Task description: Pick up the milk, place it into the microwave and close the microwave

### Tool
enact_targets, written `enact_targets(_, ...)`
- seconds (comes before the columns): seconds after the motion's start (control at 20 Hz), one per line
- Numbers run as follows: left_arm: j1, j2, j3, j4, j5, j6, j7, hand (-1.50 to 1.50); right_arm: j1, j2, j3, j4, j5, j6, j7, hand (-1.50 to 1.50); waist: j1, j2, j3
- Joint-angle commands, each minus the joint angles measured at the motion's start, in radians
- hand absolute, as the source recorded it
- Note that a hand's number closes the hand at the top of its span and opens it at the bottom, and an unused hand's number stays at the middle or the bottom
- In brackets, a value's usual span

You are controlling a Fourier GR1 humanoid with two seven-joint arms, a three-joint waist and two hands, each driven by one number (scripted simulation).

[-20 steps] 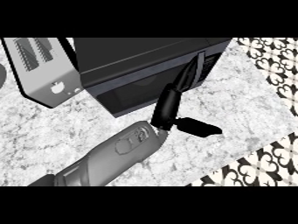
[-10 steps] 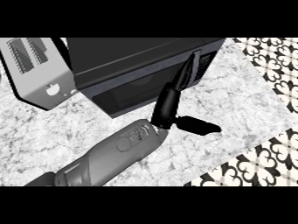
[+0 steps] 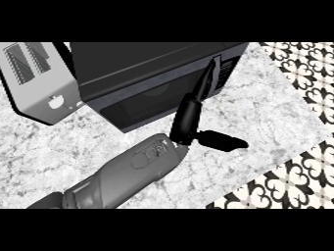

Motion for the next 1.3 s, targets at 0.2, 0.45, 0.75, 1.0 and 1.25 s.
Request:
enact_targets(0.2, -0.051, -0.001, 0.012, 0.056, 0.051, -0.008, -0.023, -1.5, -0.029, -0.027, -0.006, 0.02, -0.03, 0.012, 0.016, -1.5, -0.002, 0.01, 0.001)
enact_targets(0.45, -0.071, -0.001, 0.011, 0.061, 0.084, -0.002, -0.027, -1.5, -0.033, -0.043, -0.004, 0.025, -0.046, 0.024, 0.027, -1.5, -0.014, 0.006, 0.002)
enact_targets(0.75, -0.069, -0.001, -0.004, 0.069, 0.115, 0.0, -0.049, -1.5, -0.035, -0.056, -0.003, 0.035, -0.072, 0.034, 0.04, -1.5, -0.014, 0.001, 0.002)
enact_targets(1.0, -0.076, -0.001, -0.01, 0.081, 0.137, -0.001, -0.066, -1.5, -0.044, -0.059, 0.007, 0.035, -0.093, 0.046, 0.045, -1.5, -0.016, 0.005, 0.002)
enact_targets(1.25, -0.06, -0.001, -0.002, 0.093, 0.203, -0.038, -0.021, 1.5, -0.052, -0.074, -0.004, 0.039, -0.112, 0.048, 0.05, -1.5, -0.015, 0.012, 0.001)
